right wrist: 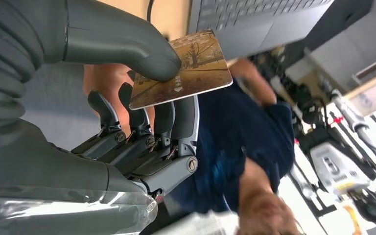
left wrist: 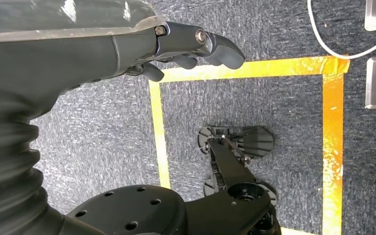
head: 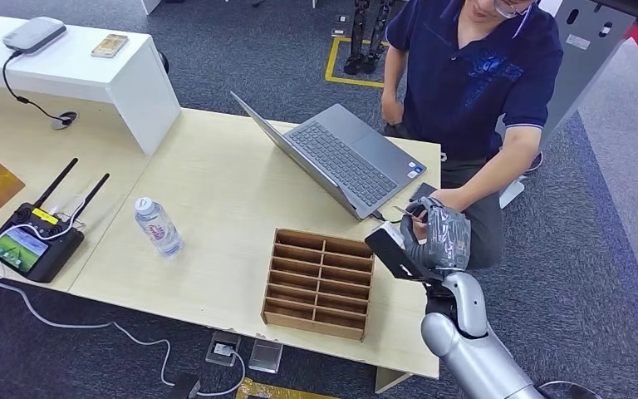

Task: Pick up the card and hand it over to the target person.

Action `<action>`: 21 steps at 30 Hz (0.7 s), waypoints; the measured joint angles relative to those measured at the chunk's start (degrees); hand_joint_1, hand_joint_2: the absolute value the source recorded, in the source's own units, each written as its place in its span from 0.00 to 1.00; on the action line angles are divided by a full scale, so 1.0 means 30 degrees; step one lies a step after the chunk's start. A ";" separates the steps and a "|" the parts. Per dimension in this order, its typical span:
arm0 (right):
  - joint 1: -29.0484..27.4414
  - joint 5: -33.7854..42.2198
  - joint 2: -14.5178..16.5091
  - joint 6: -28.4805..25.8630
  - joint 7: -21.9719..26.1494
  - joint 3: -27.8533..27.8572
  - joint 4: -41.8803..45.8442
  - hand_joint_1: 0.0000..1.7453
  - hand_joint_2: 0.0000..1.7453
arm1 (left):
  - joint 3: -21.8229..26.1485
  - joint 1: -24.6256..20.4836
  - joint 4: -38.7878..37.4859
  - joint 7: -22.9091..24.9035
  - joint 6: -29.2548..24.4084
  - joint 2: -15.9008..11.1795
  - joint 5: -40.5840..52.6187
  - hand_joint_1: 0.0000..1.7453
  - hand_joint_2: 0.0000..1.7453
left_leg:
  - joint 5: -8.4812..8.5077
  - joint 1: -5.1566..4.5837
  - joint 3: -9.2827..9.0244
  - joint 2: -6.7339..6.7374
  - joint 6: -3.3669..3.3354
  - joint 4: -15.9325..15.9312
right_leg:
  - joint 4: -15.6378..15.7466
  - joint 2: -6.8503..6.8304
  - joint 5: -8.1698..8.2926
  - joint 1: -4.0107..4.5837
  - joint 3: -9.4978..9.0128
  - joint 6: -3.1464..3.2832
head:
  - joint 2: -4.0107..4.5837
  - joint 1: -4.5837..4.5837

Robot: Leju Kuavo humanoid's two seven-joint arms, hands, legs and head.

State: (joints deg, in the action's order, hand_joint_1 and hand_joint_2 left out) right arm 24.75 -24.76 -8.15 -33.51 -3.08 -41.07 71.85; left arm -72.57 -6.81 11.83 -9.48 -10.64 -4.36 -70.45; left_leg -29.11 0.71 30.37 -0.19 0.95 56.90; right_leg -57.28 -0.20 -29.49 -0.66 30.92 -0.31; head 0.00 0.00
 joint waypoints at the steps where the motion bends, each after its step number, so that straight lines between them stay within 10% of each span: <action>1: -0.0118 0.0195 -0.0123 0.0088 -0.0087 -0.0050 0.0281 0.82 1.00 | -0.0018 -0.0001 0.0002 0.0023 -0.0001 0.0004 0.0017 0.00 1.00 | 0.0000 0.0000 0.0003 0.0000 -0.0002 0.0002 | -0.0003 0.0001 0.0001 0.0000 0.0004 -0.0002 | 0.0000 0.0000; 14: -0.1189 0.8456 -0.0981 0.3167 0.2332 0.0283 0.2385 0.82 1.00 | -0.0229 -0.0024 0.0041 0.0038 0.0137 -0.0121 0.0275 0.00 1.00 | -0.0001 0.0003 0.0004 -0.0015 -0.0007 0.0002 | 0.0005 -0.0018 -0.0005 0.0003 -0.0006 -0.0006 | 0.0000 0.0000; 21: -0.0852 0.5769 -0.1244 0.1876 0.1550 -0.1061 0.2274 0.82 1.00 | -0.0219 -0.0023 0.0056 0.0109 0.0127 -0.0085 0.0272 0.00 1.00 | 0.0000 0.0004 -0.0015 0.0008 -0.0002 -0.0007 | 0.0008 0.0008 0.0001 0.0003 -0.0007 -0.0003 | 0.0000 0.0000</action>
State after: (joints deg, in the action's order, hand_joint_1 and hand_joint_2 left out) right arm 22.20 -7.45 -11.88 -27.89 1.57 -44.25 78.67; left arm -73.23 -6.88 12.00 -9.15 -10.26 -4.62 -69.63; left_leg -29.11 0.72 30.33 -0.16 0.94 56.87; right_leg -57.25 -0.18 -29.48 -0.65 30.90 -0.32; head 0.00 0.00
